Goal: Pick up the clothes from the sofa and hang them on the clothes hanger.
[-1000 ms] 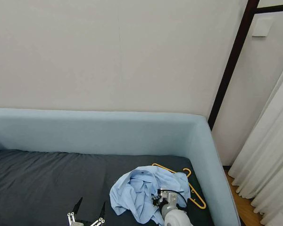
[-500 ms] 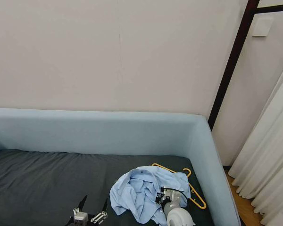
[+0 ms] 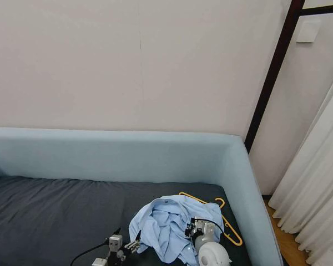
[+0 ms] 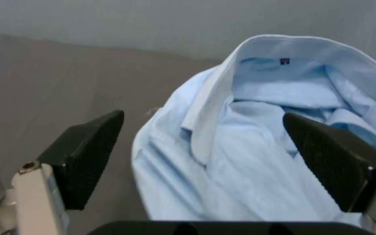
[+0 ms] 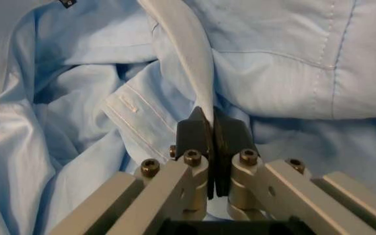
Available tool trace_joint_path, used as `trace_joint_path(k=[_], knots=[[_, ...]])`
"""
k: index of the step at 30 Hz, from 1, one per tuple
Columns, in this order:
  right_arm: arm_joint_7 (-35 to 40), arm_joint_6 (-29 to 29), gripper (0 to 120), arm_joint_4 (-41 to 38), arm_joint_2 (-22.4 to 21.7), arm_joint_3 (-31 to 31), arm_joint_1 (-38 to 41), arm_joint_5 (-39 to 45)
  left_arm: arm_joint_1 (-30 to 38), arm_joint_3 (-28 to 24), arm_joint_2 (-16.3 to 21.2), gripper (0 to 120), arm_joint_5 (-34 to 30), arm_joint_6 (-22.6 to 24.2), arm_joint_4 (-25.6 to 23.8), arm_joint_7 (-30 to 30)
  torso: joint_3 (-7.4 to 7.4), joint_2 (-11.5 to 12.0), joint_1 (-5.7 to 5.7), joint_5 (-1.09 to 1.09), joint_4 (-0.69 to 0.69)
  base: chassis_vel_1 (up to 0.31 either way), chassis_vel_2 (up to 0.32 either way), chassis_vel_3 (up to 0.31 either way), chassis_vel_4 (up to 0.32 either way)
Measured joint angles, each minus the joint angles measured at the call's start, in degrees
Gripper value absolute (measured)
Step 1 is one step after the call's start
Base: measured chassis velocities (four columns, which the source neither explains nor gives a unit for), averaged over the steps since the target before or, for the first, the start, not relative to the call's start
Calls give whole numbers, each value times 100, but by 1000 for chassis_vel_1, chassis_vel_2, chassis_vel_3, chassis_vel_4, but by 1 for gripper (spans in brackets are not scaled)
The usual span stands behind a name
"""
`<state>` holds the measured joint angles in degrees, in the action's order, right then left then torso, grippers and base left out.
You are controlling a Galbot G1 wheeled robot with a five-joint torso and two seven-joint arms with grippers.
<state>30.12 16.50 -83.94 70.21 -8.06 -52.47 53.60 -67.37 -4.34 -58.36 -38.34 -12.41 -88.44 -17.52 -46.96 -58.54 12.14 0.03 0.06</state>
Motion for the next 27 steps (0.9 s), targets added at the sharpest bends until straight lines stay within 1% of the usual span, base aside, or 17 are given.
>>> trace_joint_path(k=[2,3,5,6,7,11,14,15,17,19,21,23,25,26,27], knots=[[2,0,0,-19,-28,-5,-8,8,188,-80,-127,95,-91,43,141,-28,0,0,0,-1,1,0,0,0,0],[3,0,0,-31,-53,-2,-23,18,384,-167,-249,94,-147,53,323,-42,0,0,0,0,2,0,0,0,0],[3,0,0,-35,-63,7,-26,22,457,-201,-295,94,-177,51,402,-41,0,0,0,-1,3,0,0,0,0],[5,0,0,-38,-74,16,-27,37,543,-238,-353,93,-257,63,488,-40,0,0,0,-1,0,0,0,0,0],[6,0,0,-39,-84,16,-27,52,630,-264,-424,90,-360,89,584,-40,0,0,0,0,1,0,0,0,0],[11,-2,0,-39,-97,-16,-16,66,750,-295,-587,84,-514,129,840,-61,0,0,0,0,1,0,0,0,0],[35,-4,0,-46,-90,-59,-2,70,838,-319,-749,84,-611,163,1047,-72,0,0,0,0,1,0,0,0,0],[35,-4,0,-46,-90,-59,-2,70,838,-319,-749,84,-611,163,1047,-72,0,0,0,0,1,0,0,0,0],[54,-5,0,-51,-74,-79,13,72,920,-343,-866,84,-544,151,1244,-79,0,0,0,0,1,0,0,0,0],[68,-5,0,-62,-70,-92,24,75,1024,-364,-962,82,-364,44,1475,-83,0,0,0,0,0,0,0,0,0],[71,-5,0,-63,-69,-97,26,75,1072,-374,-1000,82,-329,21,1560,-87,0,0,0,0,1,0,0,0,0],[82,-4,0,-68,-75,-104,28,75,1153,-385,-1061,79,-282,-11,1701,-96,0,0,0,0,1,0,0,0,0],[84,-4,0,-69,-84,-112,27,70,1199,-396,-1098,72,-262,-31,1804,-106,0,0,0,0,1,0,0,0,0],[84,-4,0,-69,-84,-112,27,70,1199,-396,-1098,72,-262,-31,1804,-106,0,0,0,0,1,0,0,0,0],[84,-4,0,-61,-84,-112,29,64,1221,-400,-1119,67,-262,-34,1863,-106,0,0,0,0,1,0,0,0,0]])
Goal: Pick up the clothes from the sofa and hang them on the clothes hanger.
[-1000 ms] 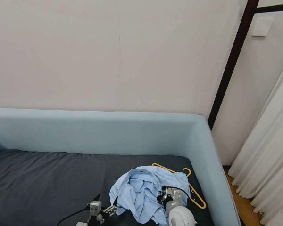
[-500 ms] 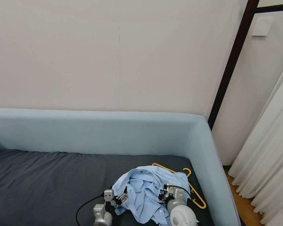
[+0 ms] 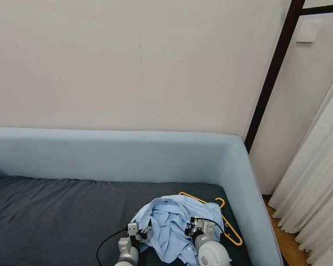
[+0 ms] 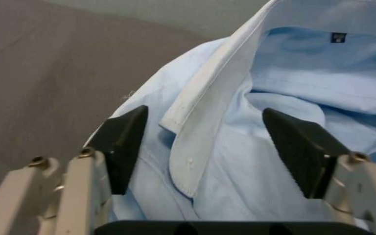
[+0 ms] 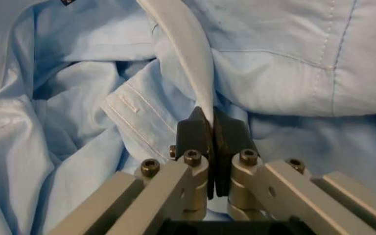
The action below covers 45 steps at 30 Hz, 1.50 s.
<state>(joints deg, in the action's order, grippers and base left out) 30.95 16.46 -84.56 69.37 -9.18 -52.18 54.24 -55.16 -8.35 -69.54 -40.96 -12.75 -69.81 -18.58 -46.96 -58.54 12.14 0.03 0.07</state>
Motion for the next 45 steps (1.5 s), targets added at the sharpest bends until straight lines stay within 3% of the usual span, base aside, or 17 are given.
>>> trace_joint_path(k=[9,10,14,17,18,25,29,30,32,35,36,39,41,43,45], knots=[[-2,-1,0,65,0,26,-7,-42,35,28,-211,32,217,-223,413,1,0,0,0,0,0,0,0,0,0],[-2,-1,0,65,0,26,-7,-42,35,28,-211,32,217,-223,413,1,0,0,0,0,0,0,0,0,0],[-37,-21,0,132,3,39,-40,-106,44,33,-214,13,304,-287,447,5,0,0,0,0,0,0,0,0,0],[-50,-42,0,166,8,40,-48,-148,23,40,-200,8,320,-299,414,2,0,0,0,1,0,0,0,0,0],[-61,-61,0,182,15,40,-57,-177,-13,53,-177,1,328,-306,359,-6,0,0,0,1,0,0,0,0,0],[-62,-79,0,-37,-41,47,-47,-275,-186,84,140,0,605,-332,-150,-66,0,0,0,0,0,0,0,0,0],[55,16,0,-649,-302,55,168,-236,-285,304,498,0,925,-132,-1111,-265,0,0,0,2,1,0,0,0,0],[55,16,0,-649,-302,55,168,-236,-285,304,498,0,925,-132,-1111,-265,0,0,0,2,1,0,0,0,0],[152,101,0,-1013,-496,48,422,-55,-193,340,814,0,917,29,-1662,-288,0,0,0,1,1,0,0,0,0],[275,261,0,-1504,-785,53,907,279,135,301,1417,0,603,357,-2314,-366,0,0,0,1,-3,0,0,0,0],[275,261,0,-1504,-785,53,907,279,135,301,1417,0,603,357,-2314,-366,0,0,0,1,-3,0,0,0,0],[297,403,0,-1924,-1149,60,1353,604,702,147,1930,0,58,664,-2743,-456,0,0,0,0,-1,0,0,0,0],[298,443,0,-2029,-1253,61,1469,697,867,98,2022,0,-84,726,-2801,-467,0,0,0,1,-2,0,0,0,0],[295,604,0,-2340,-1685,59,1992,1098,1754,-339,2285,0,-588,962,-2915,-533,-1,0,0,-3,2,0,0,0,0],[293,633,0,-2373,-1758,55,2113,1172,1968,-473,2310,0,-673,1009,-2914,-555,0,-1,0,-1,1,0,0,0,0]])
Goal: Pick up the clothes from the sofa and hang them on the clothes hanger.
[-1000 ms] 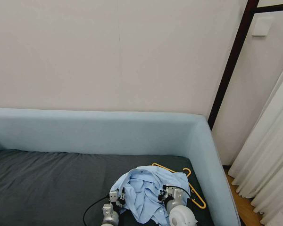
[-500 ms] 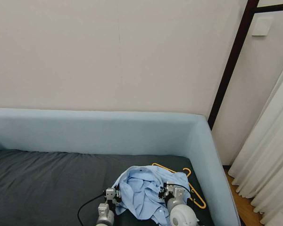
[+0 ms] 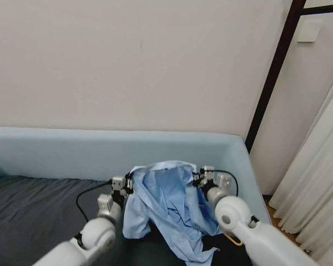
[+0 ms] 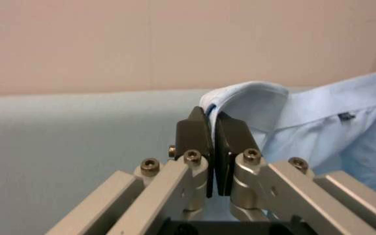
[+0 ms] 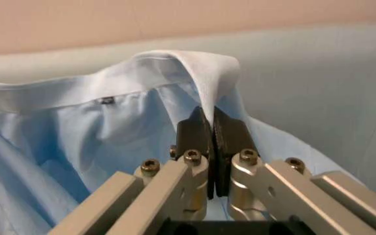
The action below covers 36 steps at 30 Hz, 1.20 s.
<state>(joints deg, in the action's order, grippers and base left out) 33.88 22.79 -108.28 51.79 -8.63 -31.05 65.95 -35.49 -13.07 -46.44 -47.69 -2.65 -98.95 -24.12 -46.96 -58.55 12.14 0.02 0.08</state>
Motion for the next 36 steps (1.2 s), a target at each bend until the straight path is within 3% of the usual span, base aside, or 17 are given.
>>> trace_joint_path(k=[4,11,14,18,21,27,29,33,34,36], knots=[[-131,180,0,155,-347,-165,1141,436,1503,-903,-101,0,-411,259,285,-89,0,0,0,4,1,0,0,0,0],[-279,236,0,631,-355,-352,1924,644,2428,-1307,-297,0,-608,386,610,-113,-1,0,1,0,1,0,0,0,0],[-511,253,0,1374,-165,-566,2736,759,3249,-1630,-632,0,-684,414,1273,-111,-1,1,1,-1,0,0,0,0,0],[-561,273,0,1734,-19,-633,3238,939,3655,-1662,-886,0,-735,414,1746,-113,-2,1,2,2,-3,0,0,0,0],[-573,337,0,1696,-32,-635,3453,1139,3828,-1637,-881,0,-821,436,1722,-116,-2,1,2,2,-2,0,0,0,0],[-399,467,0,926,-319,-607,3594,1648,3768,-1446,-496,0,-982,686,935,-391,1,0,-2,2,-2,0,0,0,0],[-110,578,0,310,-476,-484,3629,2062,3623,-1194,-267,0,-1137,902,345,-674,1,1,-2,3,-2,0,0,0,0],[609,588,0,-919,-900,-169,3581,3035,2983,-335,798,0,-1541,1086,-1415,-1119,2,0,-2,3,0,0,0,0,0],[609,588,0,-919,-900,-169,3581,3035,2983,-335,798,0,-1541,1086,-1415,-1119,2,0,-2,3,0,0,0,0,0],[758,548,0,-1374,-1100,62,3360,3418,2316,444,1380,0,-1686,1225,-2163,-1263,2,0,-2,3,-4,0,0,0,0]])
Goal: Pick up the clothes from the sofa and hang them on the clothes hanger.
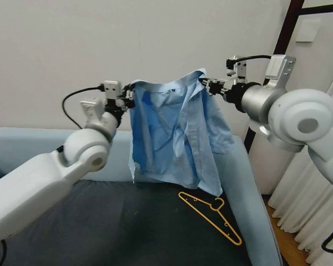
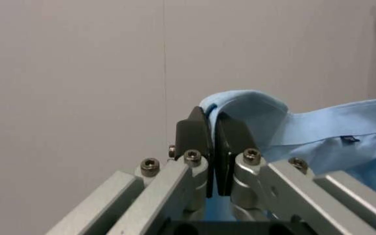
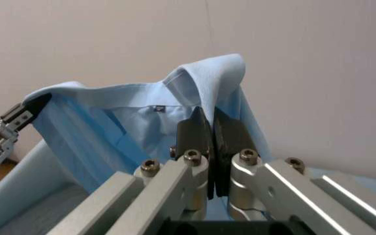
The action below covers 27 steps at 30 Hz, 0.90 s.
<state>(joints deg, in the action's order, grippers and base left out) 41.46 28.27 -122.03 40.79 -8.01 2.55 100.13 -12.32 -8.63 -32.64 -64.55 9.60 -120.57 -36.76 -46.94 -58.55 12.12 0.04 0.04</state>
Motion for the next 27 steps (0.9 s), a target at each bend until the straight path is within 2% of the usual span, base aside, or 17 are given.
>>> trace_joint_path(k=[3,4,6,10,15,17,20,21,23,25,27], knots=[[79,-87,0,-496,-225,290,-220,416,-1079,915,629,0,-130,83,-846,-54,0,0,0,1,2,0,0,0,0],[79,-87,0,-496,-225,290,-220,416,-1079,915,629,0,-130,83,-846,-54,0,0,0,1,2,0,0,0,0],[205,-132,0,-694,-262,458,-231,737,-1479,1250,861,0,-270,125,-1249,-140,0,-1,0,-1,2,0,0,0,0],[243,-165,0,-891,-267,524,-330,874,-1572,1301,908,0,-349,180,-1407,-225,0,-1,1,0,3,0,0,0,0],[271,-175,0,-862,-85,522,-826,714,-1526,997,576,0,-257,266,-1003,-331,-1,-1,2,-1,3,0,0,0,0],[282,-173,0,-702,56,426,-1042,504,-1514,779,274,0,-63,294,-659,-355,-2,0,3,-1,3,0,0,0,0],[117,-129,0,-359,351,321,-1489,-147,-1606,495,-188,0,361,272,-77,-362,-3,0,3,-1,4,0,0,0,0],[117,-129,0,-359,351,321,-1489,-147,-1606,495,-188,0,361,272,-77,-362,-3,0,3,-1,4,0,0,0,0],[-9,-90,0,-103,654,245,-1808,-669,-1820,455,-431,0,547,214,195,-355,-3,0,4,-1,5,0,0,0,0],[-159,-28,0,137,988,203,-2167,-1130,-2075,456,-665,0,726,151,432,-316,-3,1,3,-2,-2,0,0,0,0],[-270,8,0,245,1118,196,-2409,-1386,-2229,452,-815,0,886,101,577,-251,-3,1,4,1,-3,0,0,0,0]])
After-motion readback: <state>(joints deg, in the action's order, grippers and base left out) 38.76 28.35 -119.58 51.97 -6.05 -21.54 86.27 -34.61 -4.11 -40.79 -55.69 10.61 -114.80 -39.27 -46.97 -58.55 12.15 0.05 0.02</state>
